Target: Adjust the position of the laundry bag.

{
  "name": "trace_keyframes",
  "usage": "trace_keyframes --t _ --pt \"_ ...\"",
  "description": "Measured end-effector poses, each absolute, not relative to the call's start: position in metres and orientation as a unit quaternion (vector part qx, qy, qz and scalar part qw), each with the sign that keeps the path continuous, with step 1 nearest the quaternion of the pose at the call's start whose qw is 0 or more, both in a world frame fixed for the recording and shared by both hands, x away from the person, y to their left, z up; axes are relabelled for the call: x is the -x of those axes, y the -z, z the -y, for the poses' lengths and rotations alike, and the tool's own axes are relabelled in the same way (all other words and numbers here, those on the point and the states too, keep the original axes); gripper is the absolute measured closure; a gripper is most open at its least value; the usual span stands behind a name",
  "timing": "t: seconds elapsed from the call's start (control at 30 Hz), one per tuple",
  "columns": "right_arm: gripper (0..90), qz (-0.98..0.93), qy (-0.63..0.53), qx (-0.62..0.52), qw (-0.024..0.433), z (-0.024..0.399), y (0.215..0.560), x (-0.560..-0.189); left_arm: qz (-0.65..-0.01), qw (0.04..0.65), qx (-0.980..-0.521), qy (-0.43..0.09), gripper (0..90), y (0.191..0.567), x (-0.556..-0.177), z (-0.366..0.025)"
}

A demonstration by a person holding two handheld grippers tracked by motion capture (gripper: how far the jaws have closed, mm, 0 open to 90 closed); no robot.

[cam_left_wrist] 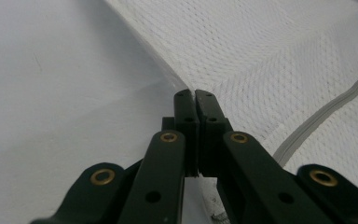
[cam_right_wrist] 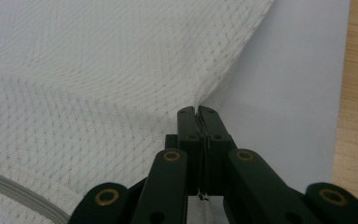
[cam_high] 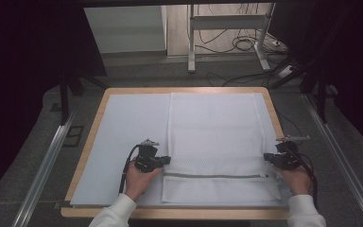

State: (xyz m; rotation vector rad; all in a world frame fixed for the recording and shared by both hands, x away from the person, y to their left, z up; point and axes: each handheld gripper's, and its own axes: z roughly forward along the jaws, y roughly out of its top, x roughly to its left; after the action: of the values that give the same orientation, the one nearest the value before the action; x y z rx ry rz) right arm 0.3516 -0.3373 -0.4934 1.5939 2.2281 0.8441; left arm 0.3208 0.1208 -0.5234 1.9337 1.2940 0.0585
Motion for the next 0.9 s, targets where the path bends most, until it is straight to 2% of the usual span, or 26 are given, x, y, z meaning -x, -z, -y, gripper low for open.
trace_keyframes --t 0.9 --pt "87.7 -0.776 -0.301 -0.537 0.133 0.326 0.496 -0.351 -0.52 0.394 -0.758 -0.026 89.2 0.522 -0.319 -0.134"
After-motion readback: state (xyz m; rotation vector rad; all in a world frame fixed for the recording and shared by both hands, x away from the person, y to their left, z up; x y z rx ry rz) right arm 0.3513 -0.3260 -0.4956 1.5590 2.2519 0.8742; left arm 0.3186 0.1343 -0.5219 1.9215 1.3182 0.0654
